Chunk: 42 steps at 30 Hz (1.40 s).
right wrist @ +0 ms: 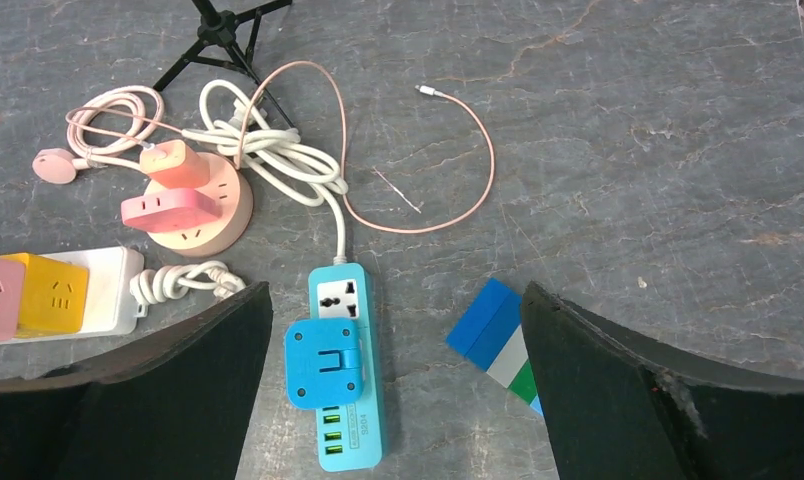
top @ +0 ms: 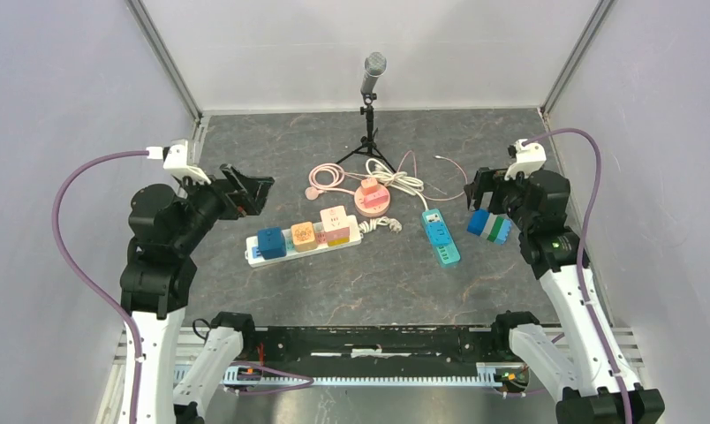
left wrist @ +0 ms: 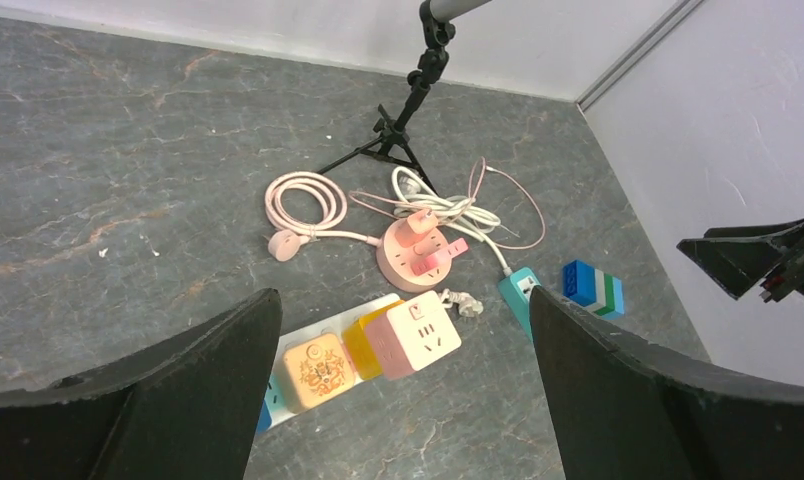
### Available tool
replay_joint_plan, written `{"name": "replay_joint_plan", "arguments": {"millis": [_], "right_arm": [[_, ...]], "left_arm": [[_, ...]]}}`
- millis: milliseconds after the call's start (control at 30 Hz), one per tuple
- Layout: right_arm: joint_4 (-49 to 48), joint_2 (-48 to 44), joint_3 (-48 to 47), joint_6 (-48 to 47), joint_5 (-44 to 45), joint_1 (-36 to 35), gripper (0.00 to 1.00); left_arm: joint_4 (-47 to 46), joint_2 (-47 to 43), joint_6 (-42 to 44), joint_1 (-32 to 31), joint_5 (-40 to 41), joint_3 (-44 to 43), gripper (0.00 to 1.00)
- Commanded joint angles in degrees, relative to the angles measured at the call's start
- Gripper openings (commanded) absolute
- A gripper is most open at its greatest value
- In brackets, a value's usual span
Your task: Pull the plug off the socket
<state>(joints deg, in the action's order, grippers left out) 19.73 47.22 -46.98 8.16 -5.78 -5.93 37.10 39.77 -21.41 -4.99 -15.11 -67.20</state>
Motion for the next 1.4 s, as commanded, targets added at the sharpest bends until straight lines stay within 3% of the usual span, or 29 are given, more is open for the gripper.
{"name": "replay_joint_plan", "arguments": {"millis": [0,200,333,500,733,833,1100,1367], "right_arm": [[-3.03,-0.05,0.67,-0.62,-0.93,0.07,0.98],[-9.91,-0.26,5.46,0.80,-11.07,0.06,0.98],[-13.77,-0.56,8.87,1.37,-12.96,-0.80,0.98],[-12.87,0.29,10.65,-0.12,-4.74,-4.94,0.98],[-5.93,6.66,9.19,-6.71,12.53,-18.95,0.98],[-4.93,9.55,9.45,-7.64,16.34,-23.74,0.98],[-3.36,20.18,6.84,-12.11,28.16,-34.13,0.92],[-4.70,26.13,6.74,-10.10,36.15,-35.70,0.78]], "left_arm": [[-4.03,-0.41,-2.74,-0.10,-0.28,1.32,1.00],[-7.66,-1.13,-4.03,-0.17,-8.49,2.72,1.00],[-8.25,-1.42,-5.58,-0.10,-5.96,3.89,1.00],[-6.98,0.15,-2.86,-0.11,-5.26,2.93,1.00],[-14.73,2.84,-4.46,-0.10,-25.60,6.01,1.00],[-17.38,2.66,-5.34,-0.10,-29.65,7.48,1.00],[-17.33,1.45,-5.39,-0.10,-28.20,9.08,1.00],[-17.33,1.44,-5.27,-0.20,-28.92,9.36,1.00]]}}
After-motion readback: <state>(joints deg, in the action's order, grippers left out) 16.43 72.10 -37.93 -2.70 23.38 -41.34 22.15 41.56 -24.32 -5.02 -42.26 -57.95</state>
